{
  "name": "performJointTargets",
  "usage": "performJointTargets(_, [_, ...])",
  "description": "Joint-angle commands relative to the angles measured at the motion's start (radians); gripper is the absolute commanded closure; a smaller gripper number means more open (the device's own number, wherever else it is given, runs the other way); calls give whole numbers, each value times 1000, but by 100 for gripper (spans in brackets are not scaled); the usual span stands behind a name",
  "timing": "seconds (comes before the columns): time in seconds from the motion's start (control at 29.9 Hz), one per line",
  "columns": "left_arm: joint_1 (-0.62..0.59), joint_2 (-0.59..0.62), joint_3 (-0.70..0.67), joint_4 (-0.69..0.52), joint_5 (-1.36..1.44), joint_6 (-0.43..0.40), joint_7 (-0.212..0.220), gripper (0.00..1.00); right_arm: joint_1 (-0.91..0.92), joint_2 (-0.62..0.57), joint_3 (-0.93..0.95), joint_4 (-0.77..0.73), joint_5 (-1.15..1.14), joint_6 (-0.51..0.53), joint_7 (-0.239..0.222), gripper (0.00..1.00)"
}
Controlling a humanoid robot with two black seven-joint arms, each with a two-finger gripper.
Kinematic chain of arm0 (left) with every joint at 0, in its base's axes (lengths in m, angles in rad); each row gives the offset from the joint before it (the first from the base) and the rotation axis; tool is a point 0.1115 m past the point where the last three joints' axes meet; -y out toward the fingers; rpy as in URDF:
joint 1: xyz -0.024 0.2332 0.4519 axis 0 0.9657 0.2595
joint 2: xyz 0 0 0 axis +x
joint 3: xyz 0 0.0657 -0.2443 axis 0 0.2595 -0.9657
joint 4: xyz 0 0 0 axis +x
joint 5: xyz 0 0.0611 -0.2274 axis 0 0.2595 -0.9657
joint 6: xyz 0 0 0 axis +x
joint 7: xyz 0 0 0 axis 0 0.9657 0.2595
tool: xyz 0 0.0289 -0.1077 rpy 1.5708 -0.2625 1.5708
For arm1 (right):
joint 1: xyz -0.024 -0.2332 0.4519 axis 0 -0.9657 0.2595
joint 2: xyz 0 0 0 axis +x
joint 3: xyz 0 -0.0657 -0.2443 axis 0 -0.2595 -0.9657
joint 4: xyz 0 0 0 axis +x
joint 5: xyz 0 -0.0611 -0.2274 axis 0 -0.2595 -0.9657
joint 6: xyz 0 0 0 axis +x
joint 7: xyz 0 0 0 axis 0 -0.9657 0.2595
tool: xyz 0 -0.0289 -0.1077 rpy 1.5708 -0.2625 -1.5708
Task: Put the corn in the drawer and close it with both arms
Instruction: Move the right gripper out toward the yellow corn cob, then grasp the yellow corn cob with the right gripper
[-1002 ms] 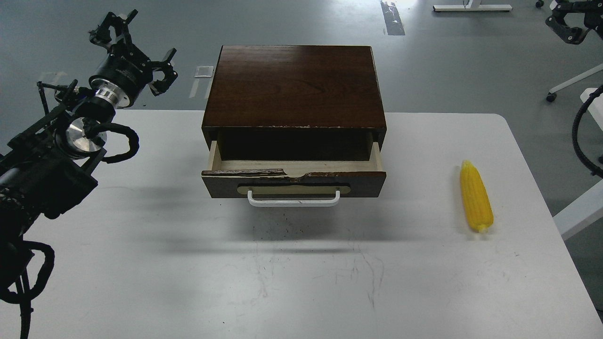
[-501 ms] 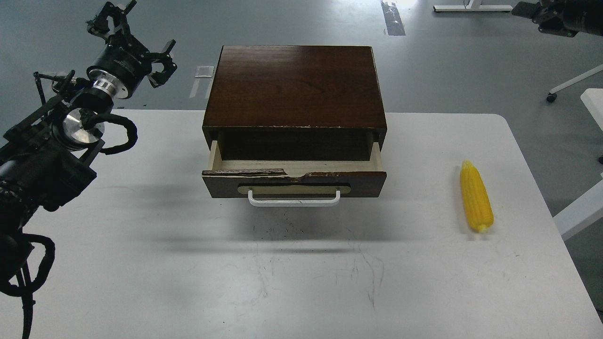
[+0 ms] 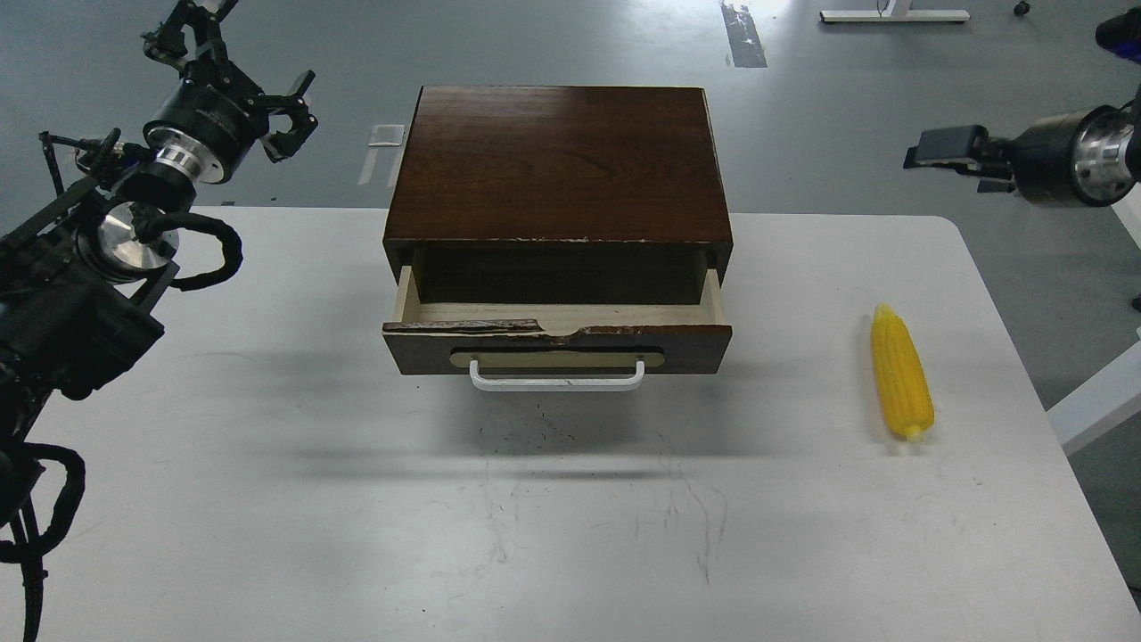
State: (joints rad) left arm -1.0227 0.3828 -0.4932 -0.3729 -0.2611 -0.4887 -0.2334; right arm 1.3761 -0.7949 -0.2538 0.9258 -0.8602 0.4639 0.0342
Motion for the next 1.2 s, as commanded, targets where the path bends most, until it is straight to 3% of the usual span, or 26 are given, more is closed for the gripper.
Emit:
performJointTargets(0.0, [4, 10, 2, 0, 0, 0, 2, 2, -96, 5, -2, 36, -39, -51, -2, 13])
performJointTargets(0.17, [7, 14, 4, 0, 0, 0, 2, 2, -176, 13, 2, 27, -42, -119, -5, 13])
performJointTargets(0.6, [19, 14, 12, 0, 3, 0, 5, 2, -315, 114, 19, -38, -34, -140, -10, 13])
performJointTargets(0.8, [19, 14, 12, 3, 3, 0, 6, 2, -318, 120, 21, -39, -31, -163, -8, 27])
performJointTargets(0.87, [19, 16, 12, 3, 3, 0, 5, 2, -318, 121, 21, -38, -29, -165, -8, 35])
performJointTargets(0.94, [19, 16, 12, 3, 3, 0, 2, 2, -333, 121, 22, -38, -29, -166, -7, 51])
performJointTargets(1.17, [21, 34, 12, 3, 3, 0, 3, 2, -371, 120, 25, -38, -31, -205, 3, 55])
